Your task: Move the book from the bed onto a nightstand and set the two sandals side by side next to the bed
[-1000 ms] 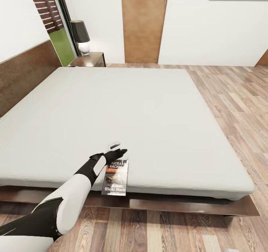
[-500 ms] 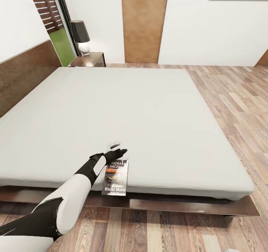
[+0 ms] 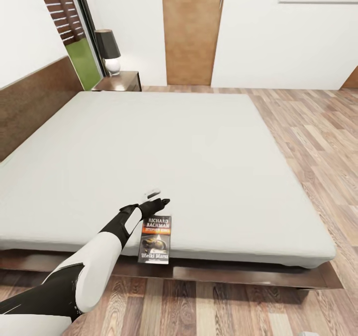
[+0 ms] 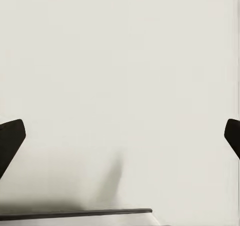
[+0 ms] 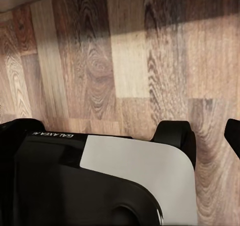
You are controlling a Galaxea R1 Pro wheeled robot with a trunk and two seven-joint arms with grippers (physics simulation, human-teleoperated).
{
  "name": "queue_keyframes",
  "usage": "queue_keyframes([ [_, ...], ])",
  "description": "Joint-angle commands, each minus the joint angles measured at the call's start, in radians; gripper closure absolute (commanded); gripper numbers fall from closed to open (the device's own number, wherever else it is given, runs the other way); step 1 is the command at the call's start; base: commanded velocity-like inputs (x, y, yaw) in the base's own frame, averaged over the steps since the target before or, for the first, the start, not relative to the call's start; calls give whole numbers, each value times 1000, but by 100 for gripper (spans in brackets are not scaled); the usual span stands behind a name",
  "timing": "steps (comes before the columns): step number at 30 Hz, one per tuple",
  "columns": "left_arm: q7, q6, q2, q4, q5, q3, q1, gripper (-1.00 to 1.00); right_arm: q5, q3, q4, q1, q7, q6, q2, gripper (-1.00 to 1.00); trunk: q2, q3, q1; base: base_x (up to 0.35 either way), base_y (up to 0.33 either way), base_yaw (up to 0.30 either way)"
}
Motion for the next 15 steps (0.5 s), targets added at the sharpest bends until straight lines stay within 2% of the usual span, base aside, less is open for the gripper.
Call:
queue_keyframes([
  [1,-2,9,-1,-2,6,6,0,-100,-9,3,5,-2,4,-4,0,-100,7,3,-4,0,0,0],
  [4,-2,9,-1,-2,6,6,0,-100,-9,3,4,-2,5,-4,0,-100,28,12,-15,0,0,0],
  [15,-2,10,-1,-3,7,6,0,-100,-9,3,4,-2,5,-4,0,-100,28,12,-15,0,0,0],
])
